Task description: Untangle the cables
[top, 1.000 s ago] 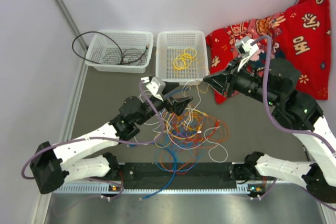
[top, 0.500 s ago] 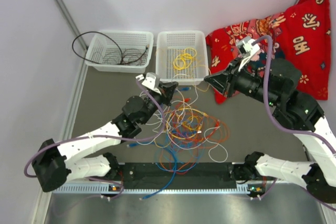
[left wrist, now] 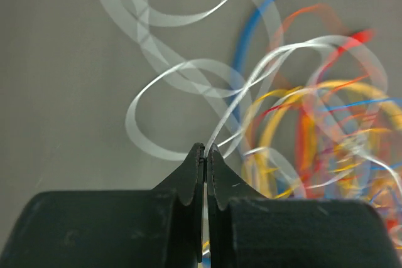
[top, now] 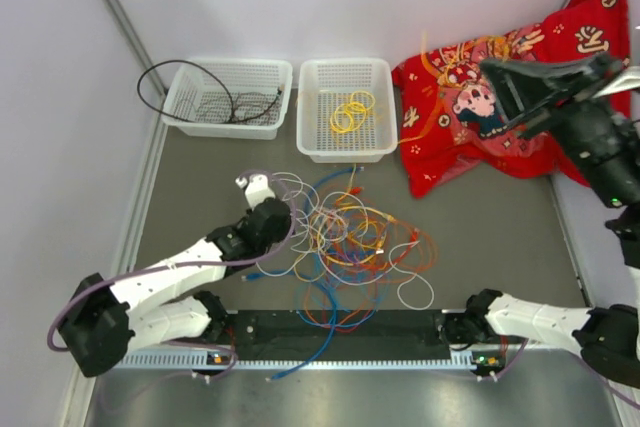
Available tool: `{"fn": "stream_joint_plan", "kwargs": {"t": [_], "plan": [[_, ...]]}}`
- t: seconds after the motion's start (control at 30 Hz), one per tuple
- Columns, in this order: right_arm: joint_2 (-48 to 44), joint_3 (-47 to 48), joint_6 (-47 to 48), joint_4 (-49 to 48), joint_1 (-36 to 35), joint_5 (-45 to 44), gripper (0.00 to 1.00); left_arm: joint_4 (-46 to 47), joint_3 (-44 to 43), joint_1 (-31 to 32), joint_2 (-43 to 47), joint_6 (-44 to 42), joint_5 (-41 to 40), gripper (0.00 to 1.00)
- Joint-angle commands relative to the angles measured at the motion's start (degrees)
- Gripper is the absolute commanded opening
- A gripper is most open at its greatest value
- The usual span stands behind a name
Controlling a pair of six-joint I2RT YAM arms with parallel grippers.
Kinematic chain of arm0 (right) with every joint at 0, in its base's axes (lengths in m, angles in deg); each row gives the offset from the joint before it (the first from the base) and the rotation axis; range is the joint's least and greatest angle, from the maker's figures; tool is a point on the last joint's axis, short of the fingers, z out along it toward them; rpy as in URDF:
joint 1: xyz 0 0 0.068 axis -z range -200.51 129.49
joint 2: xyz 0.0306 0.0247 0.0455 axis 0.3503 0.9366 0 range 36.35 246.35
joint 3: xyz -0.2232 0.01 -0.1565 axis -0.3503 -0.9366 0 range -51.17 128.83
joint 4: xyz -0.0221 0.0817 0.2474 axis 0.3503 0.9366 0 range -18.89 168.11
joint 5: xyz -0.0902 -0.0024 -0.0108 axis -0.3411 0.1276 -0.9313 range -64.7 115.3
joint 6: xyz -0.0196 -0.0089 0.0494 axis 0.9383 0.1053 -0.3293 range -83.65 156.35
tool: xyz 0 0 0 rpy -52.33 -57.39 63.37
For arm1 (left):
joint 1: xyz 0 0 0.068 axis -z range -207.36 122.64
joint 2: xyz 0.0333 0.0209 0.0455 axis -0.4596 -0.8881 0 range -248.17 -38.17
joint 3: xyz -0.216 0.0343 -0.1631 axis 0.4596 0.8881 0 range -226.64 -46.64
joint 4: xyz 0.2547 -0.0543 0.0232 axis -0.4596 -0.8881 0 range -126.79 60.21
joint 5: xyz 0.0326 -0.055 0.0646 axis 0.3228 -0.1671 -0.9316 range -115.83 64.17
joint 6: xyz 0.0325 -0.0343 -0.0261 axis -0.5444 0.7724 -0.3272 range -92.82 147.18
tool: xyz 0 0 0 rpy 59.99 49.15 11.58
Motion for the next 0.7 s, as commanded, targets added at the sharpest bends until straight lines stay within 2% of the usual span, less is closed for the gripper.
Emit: {"fn": "stream_joint_plan", "kwargs": {"t": [0.0,0.23,0.43,0.67], "plan": [[4.1,4.9,3.7,-6.3,0.3,-4.0,0.00,-10.7,4.5,-0.1,4.4,13.1,-2.0,0.00],[11.4,8.2,7.4,-13.7,0.3,-7.3,0.00,-14.8,8.8,-0.1,8.1,17.6,2.3,0.00],[18.0,6.8,9.1,-16.8,0.5,-8.2,0.00,-12.4,11.7,0.0,12.8,16.5,3.9,0.00],[26.7,1.8,1.8,-21.8,9.5,-4.8,0.00,-14.3,8.2,-0.1,11.9,11.1,4.7,0.00]]}}
